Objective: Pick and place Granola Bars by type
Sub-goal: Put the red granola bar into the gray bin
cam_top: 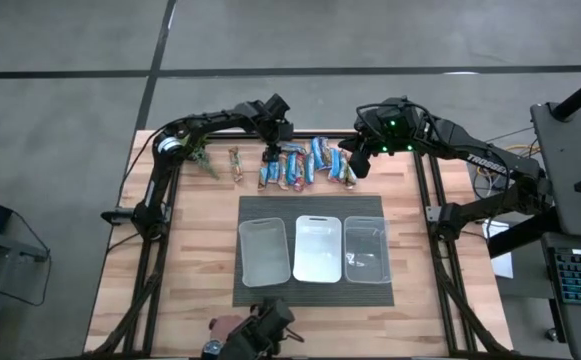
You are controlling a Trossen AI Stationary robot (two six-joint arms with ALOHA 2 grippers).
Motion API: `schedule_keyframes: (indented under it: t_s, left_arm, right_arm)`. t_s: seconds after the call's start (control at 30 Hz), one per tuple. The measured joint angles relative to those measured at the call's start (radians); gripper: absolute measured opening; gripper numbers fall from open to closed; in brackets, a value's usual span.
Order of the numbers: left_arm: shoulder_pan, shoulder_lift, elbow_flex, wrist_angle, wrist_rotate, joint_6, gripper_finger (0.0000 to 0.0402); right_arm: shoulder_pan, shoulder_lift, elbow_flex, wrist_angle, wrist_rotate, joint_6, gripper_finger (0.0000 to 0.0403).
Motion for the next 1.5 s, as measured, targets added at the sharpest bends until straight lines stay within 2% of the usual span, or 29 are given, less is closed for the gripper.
schedule_keyframes:
  t_s: [0.4, 0.6, 1.0, 1.3, 1.5]
  left_arm:
    - [0.001, 0.000, -0.050, 0.055, -0.029, -0.030, 0.0215]
    - [0.001, 0.000, -0.054, 0.085, -0.029, -0.036, 0.0202]
    - [0.001, 0.000, -0.063, 0.086, -0.029, -0.054, 0.0145]
    - [0.001, 0.000, -0.063, 0.087, -0.037, -0.062, 0.0078]
    - [0.001, 0.000, -0.063, 0.087, -0.038, -0.062, 0.0058]
  right_arm:
    - [0.000, 0.000, 0.000, 0.000, 0.000, 0.000, 0.0008]
    - [0.000, 0.000, 0.000, 0.000, 0.000, 0.000, 0.0008]
    - [0.000, 0.000, 0.000, 0.000, 0.000, 0.000, 0.0008]
    - [0.000, 0.000, 0.000, 0.000, 0.000, 0.000, 0.0008]
    - [0.000, 0.000, 0.000, 0.000, 0.000, -0.001, 0.0008]
